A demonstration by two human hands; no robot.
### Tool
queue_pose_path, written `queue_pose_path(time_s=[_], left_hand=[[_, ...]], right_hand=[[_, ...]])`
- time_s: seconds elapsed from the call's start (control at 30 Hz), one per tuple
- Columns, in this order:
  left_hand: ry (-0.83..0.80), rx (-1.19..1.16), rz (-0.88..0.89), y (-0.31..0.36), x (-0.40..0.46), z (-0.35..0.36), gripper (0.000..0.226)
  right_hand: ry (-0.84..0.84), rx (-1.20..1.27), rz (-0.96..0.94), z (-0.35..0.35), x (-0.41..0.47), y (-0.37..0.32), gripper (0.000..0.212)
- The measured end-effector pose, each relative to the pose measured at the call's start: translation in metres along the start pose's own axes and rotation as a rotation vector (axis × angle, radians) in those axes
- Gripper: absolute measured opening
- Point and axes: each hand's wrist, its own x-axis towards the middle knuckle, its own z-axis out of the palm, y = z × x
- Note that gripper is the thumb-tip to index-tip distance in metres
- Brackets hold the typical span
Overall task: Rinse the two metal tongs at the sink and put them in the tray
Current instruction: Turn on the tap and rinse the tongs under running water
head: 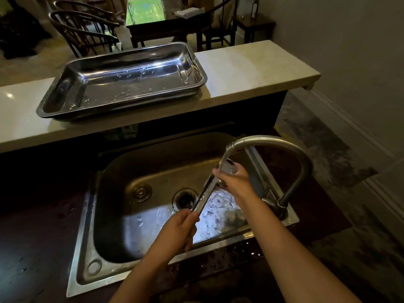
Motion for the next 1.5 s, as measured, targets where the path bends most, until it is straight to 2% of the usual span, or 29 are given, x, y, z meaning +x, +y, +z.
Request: queue_pose_path(time_s=[0.13,0.17,0.23,0.37,0.47,0.53,0.6,0.67,0.73,0.87,1.0,1.1,1.17,1.2,1.3,1.37,1.4,1.43,1.5], left_hand=[[-0.102,0.016,-0.019,0.011,0.008,-0.003,0.025],[-0.148,0.041,-0.038,0.016,0.011,-0.003,0.025],[-0.196,0.072,-0.036,0.03,0.021,0.0,0.024],[-0.022,0.019,0.09,0.062,0.048,0.011,0.023],[-0.082,0.01,0.078,0.065,0.058,0.005,0.022],[-0.163,0.062,0.035,0.059,0.059,-0.005,0.02],[-0.227,0.125,-0.008,0.047,0.058,-0.016,0.018],[-0.261,0.088,-0.047,0.034,0.055,-0.022,0.016],[-0.267,0.049,-0.068,0.026,0.053,-0.024,0.017],[-0.272,0.014,-0.052,0.016,0.052,-0.026,0.015],[-0.264,-0.047,-0.035,0.007,0.048,-0.028,0.012],[-0.219,-0.075,-0.039,0.004,0.048,-0.029,0.015],[-0.237,-0.164,-0.073,0.0,0.045,-0.032,0.015],[-0.249,-0.227,-0.106,-0.002,0.043,-0.033,0.016],[-0.247,-0.46,-0.238,-0.008,0.042,-0.032,0.019],[-0.238,-0.543,-0.312,-0.009,0.044,-0.026,0.019],[-0.243,-0.556,-0.343,-0.009,0.045,-0.022,0.02],[-0.255,-0.559,-0.369,-0.008,0.047,-0.018,0.02],[-0.291,-0.556,-0.415,-0.006,0.05,-0.013,0.024]], right_hand=[[0.186,-0.075,-0.04,0.003,0.004,-0.012,0.039],[0.198,-0.114,-0.073,0.003,0.004,-0.015,0.044],[0.164,-0.17,-0.133,0.005,0.003,-0.019,0.043],[0.05,-0.062,-0.098,0.006,-0.006,-0.034,0.028],[-0.095,-0.018,-0.096,-0.013,-0.005,-0.046,0.013],[-0.063,-0.044,-0.159,-0.026,-0.004,-0.049,0.015],[0.042,0.062,-0.19,-0.038,0.0,-0.05,0.016],[0.081,0.143,-0.181,-0.048,0.004,-0.05,0.013],[0.032,0.122,-0.139,-0.05,0.006,-0.049,0.01],[-0.107,0.141,-0.035,-0.043,0.005,-0.049,0.028],[-0.117,0.206,-0.031,-0.035,0.005,-0.045,0.014],[-0.141,0.189,0.031,-0.02,-0.002,-0.045,0.029],[-0.161,0.06,0.054,-0.021,-0.006,-0.043,0.038],[-0.121,-0.091,0.022,-0.027,-0.01,-0.042,0.046],[0.096,-0.83,-0.233,-0.061,-0.029,-0.031,0.051],[0.131,-1.403,-0.38,-0.072,-0.046,-0.014,0.047],[0.117,-1.595,-0.402,-0.074,-0.054,-0.004,0.049],[0.102,-1.709,-0.398,-0.074,-0.059,0.007,0.052],[0.105,-1.773,-0.402,-0.074,-0.066,0.019,0.055]])
